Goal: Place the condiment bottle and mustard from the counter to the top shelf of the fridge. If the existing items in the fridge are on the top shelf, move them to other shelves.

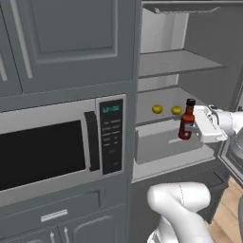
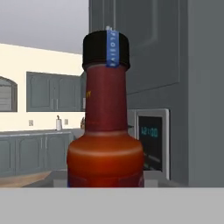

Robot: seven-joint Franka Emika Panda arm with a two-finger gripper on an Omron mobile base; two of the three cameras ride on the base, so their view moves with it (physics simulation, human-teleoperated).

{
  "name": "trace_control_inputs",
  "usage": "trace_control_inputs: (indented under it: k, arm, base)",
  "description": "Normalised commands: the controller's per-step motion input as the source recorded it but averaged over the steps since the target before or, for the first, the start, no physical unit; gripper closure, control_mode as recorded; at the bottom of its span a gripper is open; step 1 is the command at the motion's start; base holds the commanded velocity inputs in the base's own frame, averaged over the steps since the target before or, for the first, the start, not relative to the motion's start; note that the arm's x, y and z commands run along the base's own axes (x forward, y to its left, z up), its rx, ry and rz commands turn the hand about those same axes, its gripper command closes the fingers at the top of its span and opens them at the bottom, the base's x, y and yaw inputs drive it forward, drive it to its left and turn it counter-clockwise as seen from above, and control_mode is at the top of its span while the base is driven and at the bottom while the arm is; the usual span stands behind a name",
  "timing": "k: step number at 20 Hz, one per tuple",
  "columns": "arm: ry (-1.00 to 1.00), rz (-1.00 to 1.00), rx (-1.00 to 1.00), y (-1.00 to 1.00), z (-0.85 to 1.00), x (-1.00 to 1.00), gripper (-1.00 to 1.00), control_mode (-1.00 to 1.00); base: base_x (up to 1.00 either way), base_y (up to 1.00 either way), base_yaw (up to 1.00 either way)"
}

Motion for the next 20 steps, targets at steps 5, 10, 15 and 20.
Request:
trace_control_inputs:
  k: [5,10,15,20]
  arm:
    - [0.0,0.0,0.0,0.0,0.0,0.0,1.0,1.0]
    - [0.0,0.0,0.03,-0.1,0.11,0.04,1.0,-1.0]
    - [-0.08,-0.06,0.2,-0.64,0.78,0.1,1.0,-1.0]
    - [-0.01,-0.18,0.17,-0.62,0.7,0.48,1.0,-1.0]
  base:
    - [0.56,-0.23,0.16]
    - [0.41,-0.2,0.05]
    - [0.0,0.0,0.0]
    - [0.0,0.0,0.0]
